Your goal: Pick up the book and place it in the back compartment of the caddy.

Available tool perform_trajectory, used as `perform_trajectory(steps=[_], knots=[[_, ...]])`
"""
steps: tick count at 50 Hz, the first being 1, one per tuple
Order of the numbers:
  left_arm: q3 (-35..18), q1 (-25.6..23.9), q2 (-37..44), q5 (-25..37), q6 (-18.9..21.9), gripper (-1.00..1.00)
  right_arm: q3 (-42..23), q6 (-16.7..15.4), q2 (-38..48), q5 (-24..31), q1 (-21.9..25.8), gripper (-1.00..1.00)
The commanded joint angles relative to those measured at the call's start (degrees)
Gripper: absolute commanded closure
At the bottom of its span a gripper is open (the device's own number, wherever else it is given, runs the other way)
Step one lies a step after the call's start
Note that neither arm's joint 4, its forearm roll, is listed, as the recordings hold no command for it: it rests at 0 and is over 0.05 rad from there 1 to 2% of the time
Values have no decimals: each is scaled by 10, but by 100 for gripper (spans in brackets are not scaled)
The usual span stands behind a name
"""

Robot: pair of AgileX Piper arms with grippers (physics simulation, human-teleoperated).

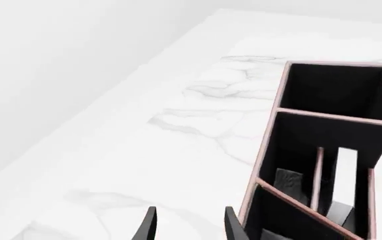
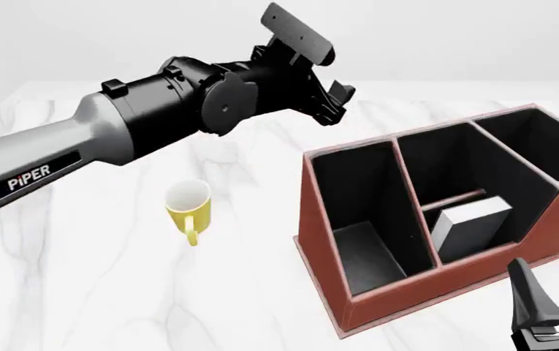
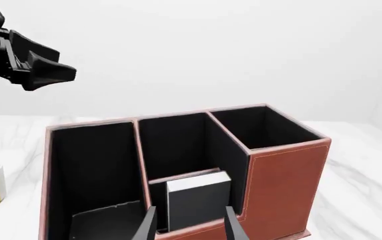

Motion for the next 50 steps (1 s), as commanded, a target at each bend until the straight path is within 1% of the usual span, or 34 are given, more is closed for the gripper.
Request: perform_trajectory(steps=[1,2,3,10,13,15,16,17,18,19,20,21,22,23,24,25,26,27,28,30,32,35,42,43,46,47,48,50], knots=[[111,57,-77,-63,-23,-100,0,0,0,0,0,-100],[118,58,-83,-66,-17,-100,0,0,0,1,0,-100],[123,67,-89,-74,-23,-100,0,0,0,1,-1,-100],[155,70,-101,-92,-28,-100,0,-2,0,3,-3,-100],[160,71,-102,-97,-31,-100,0,-1,0,5,-4,-100],[164,71,-102,-98,-31,-100,-1,8,10,7,-4,-100],[164,70,-105,-98,-34,-100,-1,19,44,-12,-4,-100],[164,70,-105,-98,-34,-100,-1,19,44,-12,-4,-100],[171,71,-109,-105,-35,-100,-14,17,15,15,-9,-100],[171,71,-109,-105,-35,-100,-15,17,15,16,-9,-100],[176,70,-110,-108,-36,-100,-23,19,7,28,-11,-100],[182,70,-108,-112,-37,-100,-46,22,10,46,-4,-100],[182,71,-107,-113,-37,-100,-63,19,7,57,5,-100],[182,71,-107,-113,-37,-100,-63,19,7,57,5,-100],[181,72,-108,-111,-38,-100,-90,20,8,76,13,-100],[181,72,-108,-111,-38,-100,-91,20,8,76,13,-100],[181,73,-110,-111,-39,-100,-115,26,4,95,29,-100],[183,73,-111,-112,-40,-100,-156,17,13,117,39,-100],[183,73,-111,-112,-40,-100,-156,17,13,117,39,-100],[184,74,-110,-114,-40,-100,-195,23,14,139,56,-100],[184,74,-110,-116,-43,-100,-249,17,23,165,65,-100],[183,75,-109,-120,-46,-100,-326,29,39,195,86,-100],[187,72,-117,-120,-50,-100,-482,13,50,271,104,-100],[191,71,-120,-122,-50,-100,-499,15,55,280,106,-100],[202,72,-132,-129,-54,-100,-546,60,84,315,108,-100],[207,73,-136,-132,-55,-100,-563,64,82,324,105,-100],[212,73,-138,-134,-56,-100,-572,58,81,329,102,-100],[217,74,-140,-137,-56,-100,-581,61,79,336,101,-100]])
